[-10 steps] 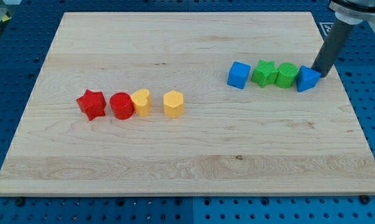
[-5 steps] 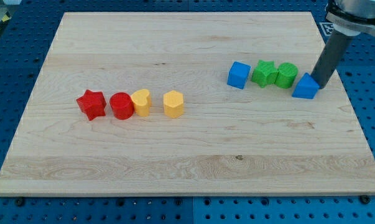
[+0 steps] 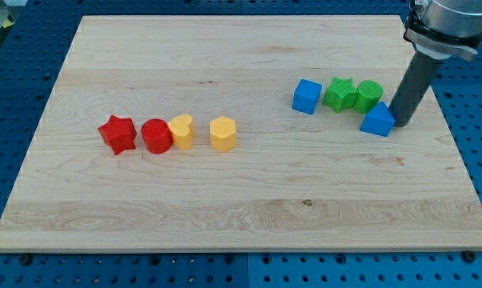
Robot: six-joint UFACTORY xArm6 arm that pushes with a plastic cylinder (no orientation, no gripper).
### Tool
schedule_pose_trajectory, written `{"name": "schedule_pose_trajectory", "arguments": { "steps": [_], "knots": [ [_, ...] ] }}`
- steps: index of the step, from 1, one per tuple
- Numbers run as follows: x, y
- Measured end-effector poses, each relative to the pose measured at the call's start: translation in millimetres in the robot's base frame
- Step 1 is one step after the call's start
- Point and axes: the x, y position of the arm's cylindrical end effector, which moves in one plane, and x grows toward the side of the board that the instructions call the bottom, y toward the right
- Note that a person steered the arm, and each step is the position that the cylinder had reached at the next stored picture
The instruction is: Move blue triangle towards green star
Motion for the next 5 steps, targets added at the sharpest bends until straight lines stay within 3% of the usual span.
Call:
{"name": "schedule_pose_trajectory", "arguments": {
  "steps": [2,4,5],
  "knots": [
    [22.6,-4.1],
    [3.2,-32.5],
    [45.8,-34.9]
  ]
}}
